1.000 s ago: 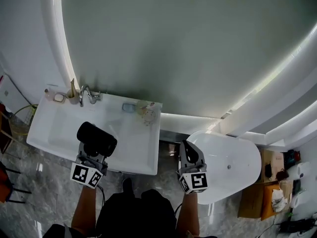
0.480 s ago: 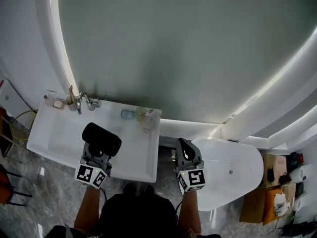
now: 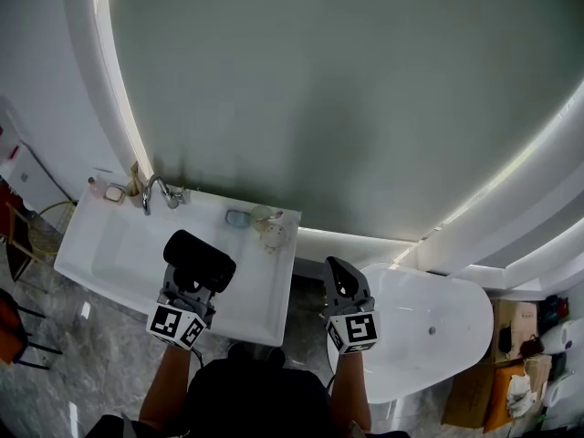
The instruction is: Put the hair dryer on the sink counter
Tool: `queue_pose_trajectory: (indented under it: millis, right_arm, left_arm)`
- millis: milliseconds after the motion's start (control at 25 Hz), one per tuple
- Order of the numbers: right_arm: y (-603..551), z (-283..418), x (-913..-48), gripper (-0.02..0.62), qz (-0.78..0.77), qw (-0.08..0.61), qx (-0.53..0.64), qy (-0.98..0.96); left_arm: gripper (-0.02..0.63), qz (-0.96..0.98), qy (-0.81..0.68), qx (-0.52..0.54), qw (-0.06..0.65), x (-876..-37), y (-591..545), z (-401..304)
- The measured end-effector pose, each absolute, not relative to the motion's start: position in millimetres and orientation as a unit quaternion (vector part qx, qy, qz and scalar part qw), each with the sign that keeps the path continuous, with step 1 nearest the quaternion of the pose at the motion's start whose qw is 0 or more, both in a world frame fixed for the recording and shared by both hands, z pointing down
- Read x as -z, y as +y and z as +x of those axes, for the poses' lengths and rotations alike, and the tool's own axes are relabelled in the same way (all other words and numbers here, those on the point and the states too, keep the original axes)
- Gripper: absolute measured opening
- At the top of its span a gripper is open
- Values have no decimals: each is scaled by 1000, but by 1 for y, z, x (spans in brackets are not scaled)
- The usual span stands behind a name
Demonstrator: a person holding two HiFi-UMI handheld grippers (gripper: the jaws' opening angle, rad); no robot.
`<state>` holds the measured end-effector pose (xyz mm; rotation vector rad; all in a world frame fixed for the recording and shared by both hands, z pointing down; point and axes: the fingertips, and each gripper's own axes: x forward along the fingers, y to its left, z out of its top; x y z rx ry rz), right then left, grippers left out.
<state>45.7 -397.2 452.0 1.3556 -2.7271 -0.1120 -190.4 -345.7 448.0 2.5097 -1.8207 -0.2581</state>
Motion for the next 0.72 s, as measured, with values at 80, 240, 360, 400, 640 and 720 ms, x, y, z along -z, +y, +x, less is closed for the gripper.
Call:
queue_pose_trajectory:
  millis: [80, 240, 360, 400, 640, 720]
  right_arm:
    - [-401, 48, -455, 28, 442, 47, 34, -895]
    - [-406, 51, -457, 28, 437, 44, 29, -898]
    - [-411, 55, -458, 28, 439, 41, 23, -897]
    - [-413, 56, -459, 28, 440, 39, 19, -897]
    - [-416, 60, -464, 28, 440, 35, 12, -897]
    - [-416, 61, -466, 28, 439, 36, 9, -898]
  left_arm:
    - [224, 805, -588, 80, 18, -449, -348, -187]
    - [224, 802, -592, 77, 22, -452, -351, -184]
    - [224, 801, -594, 73, 24, -454, -355, -182]
    - [224, 800, -595, 72, 27, -456, -356, -182]
    - [224, 800, -593, 58, 70, -483, -362, -174]
    - [224, 798, -592, 48, 97, -499, -364, -169]
